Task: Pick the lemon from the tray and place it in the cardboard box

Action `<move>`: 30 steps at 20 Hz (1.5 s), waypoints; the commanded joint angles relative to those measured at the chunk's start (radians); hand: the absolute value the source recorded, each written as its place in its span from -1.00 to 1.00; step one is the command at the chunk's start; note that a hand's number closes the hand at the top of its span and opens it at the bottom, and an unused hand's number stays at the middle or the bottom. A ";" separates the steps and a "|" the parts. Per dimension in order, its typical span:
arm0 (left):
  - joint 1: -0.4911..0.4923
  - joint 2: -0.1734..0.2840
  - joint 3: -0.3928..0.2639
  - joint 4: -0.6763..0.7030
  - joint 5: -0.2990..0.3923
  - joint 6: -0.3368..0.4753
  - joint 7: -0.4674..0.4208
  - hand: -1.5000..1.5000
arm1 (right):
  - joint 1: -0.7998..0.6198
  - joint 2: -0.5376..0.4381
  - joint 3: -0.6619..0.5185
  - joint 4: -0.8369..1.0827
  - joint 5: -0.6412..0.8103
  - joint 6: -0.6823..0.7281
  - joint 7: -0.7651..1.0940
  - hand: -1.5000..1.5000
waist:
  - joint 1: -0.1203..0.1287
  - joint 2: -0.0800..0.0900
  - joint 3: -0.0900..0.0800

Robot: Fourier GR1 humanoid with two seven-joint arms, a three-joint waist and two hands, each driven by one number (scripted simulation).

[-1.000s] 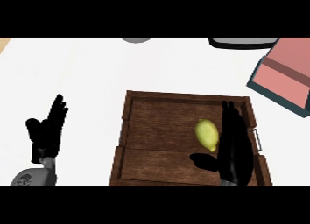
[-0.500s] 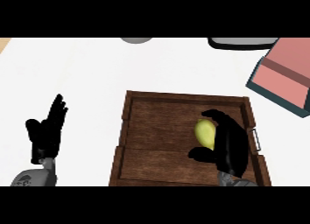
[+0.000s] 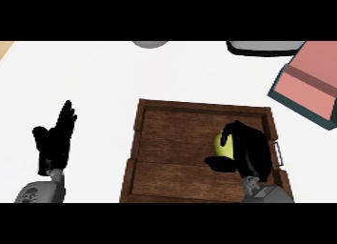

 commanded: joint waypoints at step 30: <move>0.027 -0.005 0.027 -0.001 0.006 -0.035 -0.017 0.00 | -0.361 -0.229 -0.474 -0.605 -0.205 0.762 0.118 1.00 | -0.007 0.016 0.013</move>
